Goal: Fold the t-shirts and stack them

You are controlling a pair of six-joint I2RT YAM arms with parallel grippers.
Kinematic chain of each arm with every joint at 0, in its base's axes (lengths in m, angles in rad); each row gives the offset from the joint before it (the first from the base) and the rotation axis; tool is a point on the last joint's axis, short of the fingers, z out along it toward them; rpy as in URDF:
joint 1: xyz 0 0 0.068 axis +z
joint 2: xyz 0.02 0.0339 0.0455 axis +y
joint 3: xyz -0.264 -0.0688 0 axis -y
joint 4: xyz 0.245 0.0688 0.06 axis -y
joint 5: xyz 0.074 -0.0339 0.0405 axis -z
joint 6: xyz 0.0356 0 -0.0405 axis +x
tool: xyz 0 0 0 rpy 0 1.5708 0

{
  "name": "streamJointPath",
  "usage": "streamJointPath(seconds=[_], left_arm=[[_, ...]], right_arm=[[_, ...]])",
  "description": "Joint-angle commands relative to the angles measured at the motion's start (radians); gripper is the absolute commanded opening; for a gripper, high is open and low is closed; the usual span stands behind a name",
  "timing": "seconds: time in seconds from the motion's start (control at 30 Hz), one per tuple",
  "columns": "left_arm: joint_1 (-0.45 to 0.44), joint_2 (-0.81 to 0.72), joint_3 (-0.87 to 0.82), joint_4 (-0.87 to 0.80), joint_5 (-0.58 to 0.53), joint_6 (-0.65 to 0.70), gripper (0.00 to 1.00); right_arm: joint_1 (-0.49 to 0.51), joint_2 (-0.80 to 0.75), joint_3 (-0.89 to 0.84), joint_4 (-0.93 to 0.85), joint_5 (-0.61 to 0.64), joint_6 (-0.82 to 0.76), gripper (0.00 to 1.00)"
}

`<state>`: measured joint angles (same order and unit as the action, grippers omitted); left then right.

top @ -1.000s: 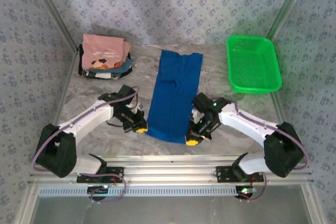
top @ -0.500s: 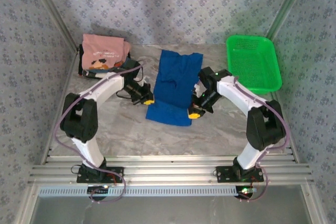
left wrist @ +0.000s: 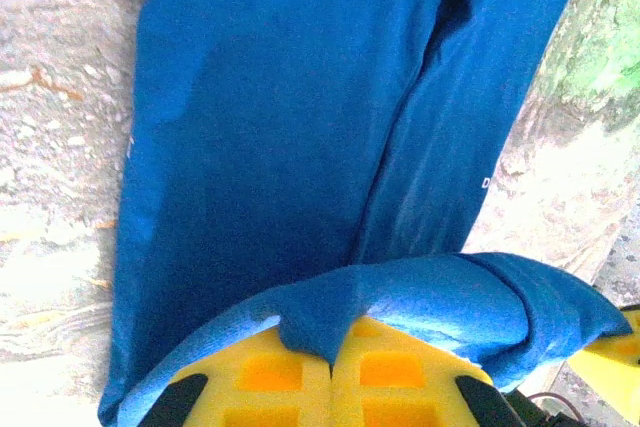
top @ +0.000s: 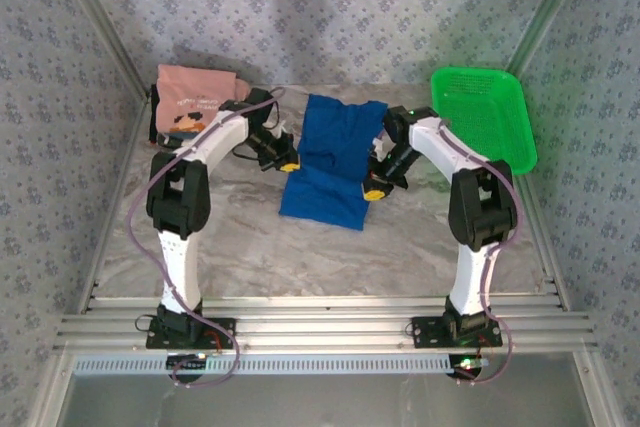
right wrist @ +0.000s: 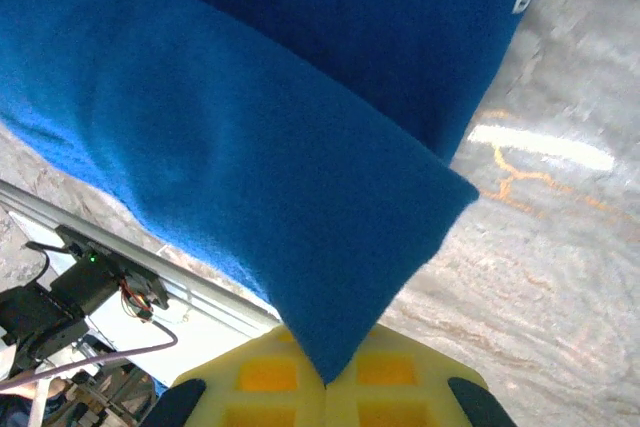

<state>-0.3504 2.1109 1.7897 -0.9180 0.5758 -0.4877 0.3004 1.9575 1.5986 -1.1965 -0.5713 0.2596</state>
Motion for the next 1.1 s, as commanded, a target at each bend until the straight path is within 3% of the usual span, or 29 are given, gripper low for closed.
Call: streamJointPath(seconds=[0.0, 0.67, 0.8, 0.97, 1.07], left_arm=[[0.017, 0.038, 0.064, -0.038, -0.004, 0.030, 0.00], [0.030, 0.241, 0.275, -0.024, 0.036, 0.019, 0.02], [0.030, 0.266, 0.308, -0.011, 0.051, 0.000, 0.13], [0.033, 0.274, 0.370, -0.007, 0.071, -0.043, 0.43], [0.043, 0.249, 0.399, -0.009, 0.069, -0.069, 0.48]], right_arm=[[-0.026, 0.036, 0.056, -0.061, 0.027, -0.038, 0.00], [-0.060, 0.219, 0.183, -0.029, -0.005, -0.011, 0.01], [-0.077, 0.254, 0.221, 0.013, -0.005, 0.033, 0.16], [-0.124, 0.255, 0.268, 0.171, -0.036, 0.152, 0.35], [-0.129, 0.201, 0.272, 0.235, -0.013, 0.191, 0.42]])
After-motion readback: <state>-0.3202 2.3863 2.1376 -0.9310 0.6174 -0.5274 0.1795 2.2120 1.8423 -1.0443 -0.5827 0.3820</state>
